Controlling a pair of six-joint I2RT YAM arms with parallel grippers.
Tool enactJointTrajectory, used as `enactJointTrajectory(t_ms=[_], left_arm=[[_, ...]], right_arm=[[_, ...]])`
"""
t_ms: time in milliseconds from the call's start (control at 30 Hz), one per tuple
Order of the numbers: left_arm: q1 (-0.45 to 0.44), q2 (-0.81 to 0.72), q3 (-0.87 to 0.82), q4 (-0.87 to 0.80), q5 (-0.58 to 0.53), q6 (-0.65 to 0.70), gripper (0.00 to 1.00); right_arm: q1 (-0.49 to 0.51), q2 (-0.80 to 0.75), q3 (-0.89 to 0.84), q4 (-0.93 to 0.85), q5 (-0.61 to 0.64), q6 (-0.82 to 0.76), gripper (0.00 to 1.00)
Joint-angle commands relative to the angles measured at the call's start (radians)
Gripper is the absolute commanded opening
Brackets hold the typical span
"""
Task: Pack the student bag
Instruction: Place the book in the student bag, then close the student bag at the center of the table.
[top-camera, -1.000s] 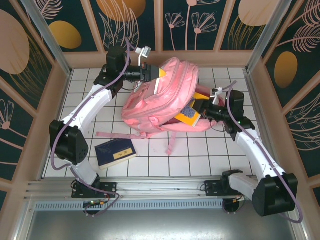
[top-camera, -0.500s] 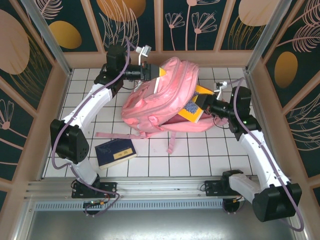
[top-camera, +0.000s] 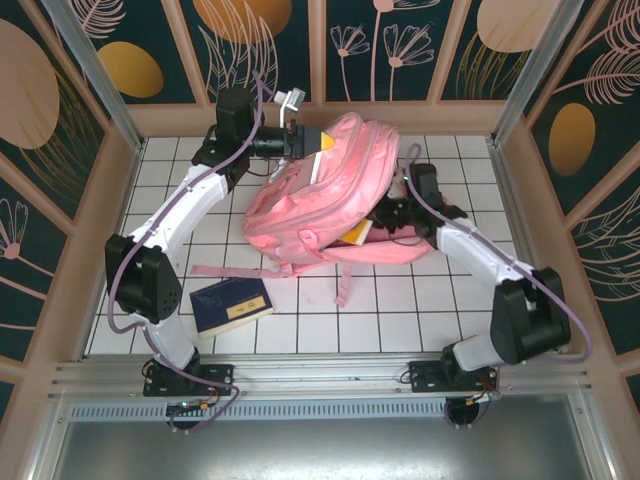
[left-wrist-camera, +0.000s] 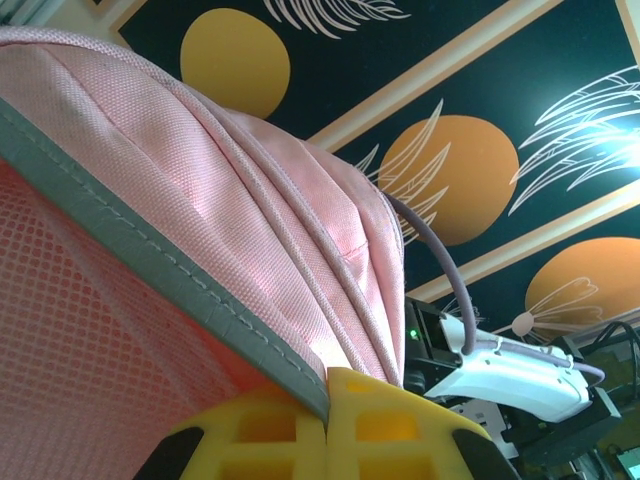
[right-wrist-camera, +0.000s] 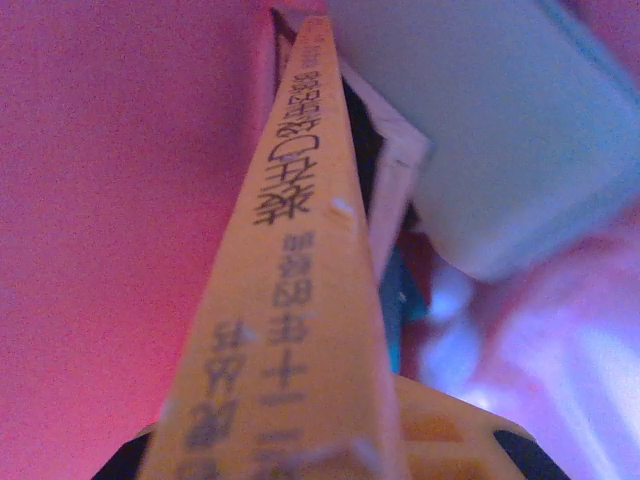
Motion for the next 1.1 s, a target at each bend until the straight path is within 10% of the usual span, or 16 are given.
enactJointTrajectory(t_ms=[0,300,633,900,1067], left_arm=[[-0.008,-0.023,0.096,0.218,0.047,-0.013,0.0],[-0.003,0.003,0.107,0.204,0.044,0.0,0.0],[0.016,0.069,0.183,0.003,-0.052,0.116,0.0],[-0.031,0.188,0.259,-0.238,-0.306,0.248,0.09],[-0.137,0.293,0.281,-0.329,-0.378,0.361,0.21]], right_arm=[[0.069,0.087,0.102,0.126,0.117,0.044,0.07],[0.124,0.132,0.159,0.157,0.329,0.007,0.61],[-0.021,-0.183,-0.016,0.06,0.44,-0.048,0.67],[-0.011,-0.556,-0.152,-0.131,1.013,-0.08,0.62],[0.006,-0.709,-0.207,-0.12,1.051,-0.109,0.59]])
